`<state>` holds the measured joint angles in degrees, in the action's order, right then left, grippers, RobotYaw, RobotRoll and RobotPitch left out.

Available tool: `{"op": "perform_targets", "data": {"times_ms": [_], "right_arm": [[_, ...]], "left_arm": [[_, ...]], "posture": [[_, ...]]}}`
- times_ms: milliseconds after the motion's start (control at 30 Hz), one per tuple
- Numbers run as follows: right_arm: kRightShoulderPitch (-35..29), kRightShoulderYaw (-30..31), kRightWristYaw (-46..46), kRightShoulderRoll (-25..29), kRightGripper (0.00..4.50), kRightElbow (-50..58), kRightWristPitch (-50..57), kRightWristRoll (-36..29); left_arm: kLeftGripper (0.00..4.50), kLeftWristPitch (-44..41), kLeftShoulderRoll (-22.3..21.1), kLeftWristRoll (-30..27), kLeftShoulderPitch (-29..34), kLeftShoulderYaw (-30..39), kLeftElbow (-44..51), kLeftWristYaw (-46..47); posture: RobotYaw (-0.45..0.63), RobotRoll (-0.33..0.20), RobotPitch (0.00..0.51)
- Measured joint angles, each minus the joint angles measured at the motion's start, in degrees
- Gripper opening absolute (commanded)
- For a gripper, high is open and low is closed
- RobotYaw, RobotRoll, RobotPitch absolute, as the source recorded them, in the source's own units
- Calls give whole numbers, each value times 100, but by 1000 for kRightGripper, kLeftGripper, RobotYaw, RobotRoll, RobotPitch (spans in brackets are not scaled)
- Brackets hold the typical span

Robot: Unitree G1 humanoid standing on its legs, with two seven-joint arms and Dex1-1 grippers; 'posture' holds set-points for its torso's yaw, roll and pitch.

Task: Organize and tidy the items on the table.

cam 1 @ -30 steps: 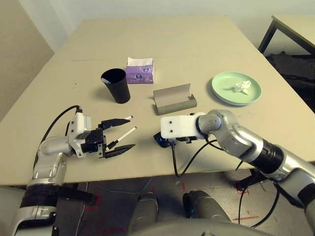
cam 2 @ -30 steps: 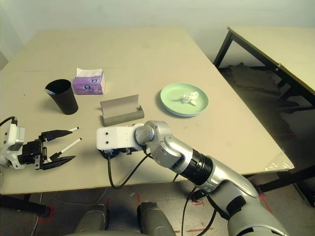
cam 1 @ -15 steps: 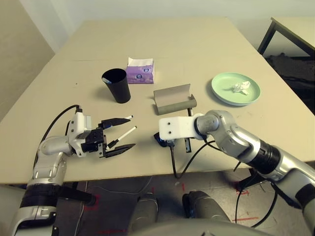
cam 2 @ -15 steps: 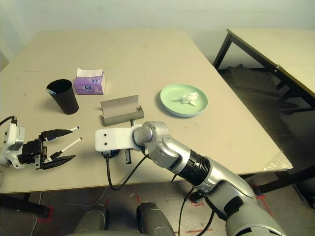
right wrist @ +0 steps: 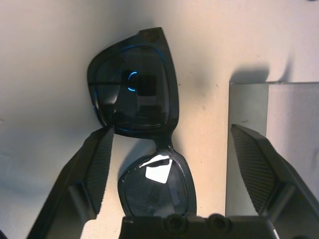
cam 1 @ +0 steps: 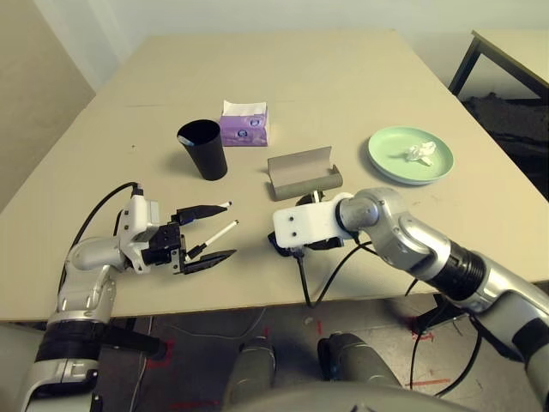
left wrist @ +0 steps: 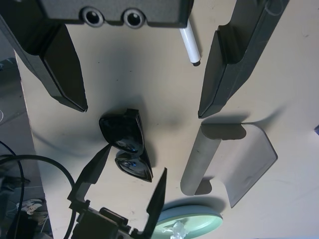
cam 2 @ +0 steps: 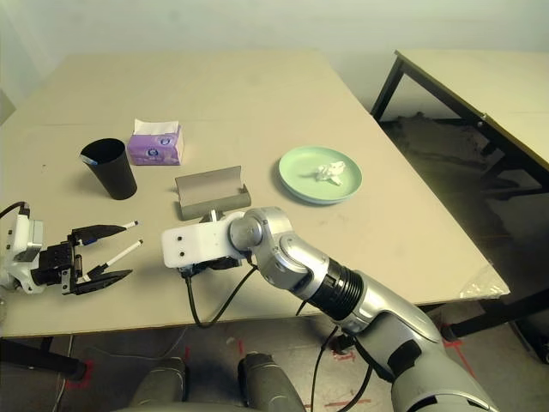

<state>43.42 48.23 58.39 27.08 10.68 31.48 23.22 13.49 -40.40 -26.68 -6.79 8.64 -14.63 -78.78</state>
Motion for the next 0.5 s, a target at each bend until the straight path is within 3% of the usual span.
{"op": "perform_targets", "data": {"times_ms": [33, 133, 433, 500], "right_arm": [[-10, 0, 12, 0, 4469, -14, -50, 18], [-80, -3, 66, 2, 3501, -44, -139, 30], [-184, -4, 254, 0, 201, -73, -177, 62], [-192, -8, 261, 0, 22, -69, -168, 112]], "left_arm": [[4500, 1, 0, 0, 0, 0, 0, 16], [4500, 3, 0, 0, 4, 0, 0, 32], [4500, 11, 15, 0, 52, 0, 3, 41], [4500, 13, 27, 0, 52, 0, 2, 41]], "posture": [[32, 0, 69], [34, 0, 70], [32, 0, 68], [29, 0, 67]]}}
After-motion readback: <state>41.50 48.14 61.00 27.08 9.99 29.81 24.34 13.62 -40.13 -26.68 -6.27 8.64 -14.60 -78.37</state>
